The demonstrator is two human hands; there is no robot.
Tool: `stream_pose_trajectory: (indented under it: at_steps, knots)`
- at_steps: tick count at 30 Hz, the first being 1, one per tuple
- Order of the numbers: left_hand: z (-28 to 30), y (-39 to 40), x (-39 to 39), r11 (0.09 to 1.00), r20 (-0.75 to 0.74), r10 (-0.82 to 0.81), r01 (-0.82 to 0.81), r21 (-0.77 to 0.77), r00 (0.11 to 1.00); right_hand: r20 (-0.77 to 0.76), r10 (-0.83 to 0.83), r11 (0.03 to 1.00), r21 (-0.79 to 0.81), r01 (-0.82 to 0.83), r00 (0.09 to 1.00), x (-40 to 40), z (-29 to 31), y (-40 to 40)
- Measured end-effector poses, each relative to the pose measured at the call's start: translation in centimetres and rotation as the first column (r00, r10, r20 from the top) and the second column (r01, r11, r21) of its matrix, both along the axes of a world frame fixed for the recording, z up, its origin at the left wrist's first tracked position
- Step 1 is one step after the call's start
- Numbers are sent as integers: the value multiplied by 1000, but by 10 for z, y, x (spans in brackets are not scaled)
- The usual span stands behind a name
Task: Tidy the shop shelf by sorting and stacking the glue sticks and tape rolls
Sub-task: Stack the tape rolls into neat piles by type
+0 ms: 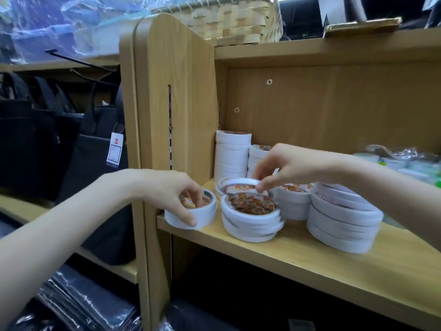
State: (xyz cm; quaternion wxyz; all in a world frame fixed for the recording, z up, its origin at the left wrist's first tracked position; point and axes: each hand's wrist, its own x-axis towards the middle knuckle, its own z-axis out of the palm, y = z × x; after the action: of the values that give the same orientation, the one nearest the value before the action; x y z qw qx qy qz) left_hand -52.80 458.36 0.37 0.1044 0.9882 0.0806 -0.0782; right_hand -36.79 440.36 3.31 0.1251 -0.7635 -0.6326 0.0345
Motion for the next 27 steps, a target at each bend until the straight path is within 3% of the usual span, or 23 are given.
stream_pose_trajectory:
  at_steps: [2, 5, 9, 13, 15, 18, 22, 27]
  knots:
    - [-9, -1, -3, 999, 40, -5, 3, 39, 999, -102, -7, 995, 94, 16, 995, -1, 3, -7]
    - [-18, -1, -8, 999, 115, -24, 21, 27, 993, -76, 44, 989, 145, -32, 996, -6, 3, -18]
    - [-23, -4, -12, 1000, 173, -16, 18, -7, 985, 32, 76, 997, -14, -75, 997, -16, -13, -24]
    - [-24, -6, -12, 1000, 172, -19, 23, -20, 985, 5, 43, 993, -111, -42, 999, -20, -17, -32]
    - [-23, -6, -10, 1000, 176, -14, 16, -8, 984, 156, 75, 986, -160, -50, 985, -22, -23, -32]
    - [-21, -6, -7, 999, 238, 14, -5, -38, 971, 318, 93, 988, -147, -48, 943, -21, -34, -30]
    - [-18, -5, -3, 994, 403, 65, -26, -102, 913, 299, 101, 992, -108, -72, 949, -19, -38, -31]
    - [-24, -1, 9, 992, 458, 102, -56, -112, 883, 277, 149, 988, -69, -135, 949, -11, -45, -26]
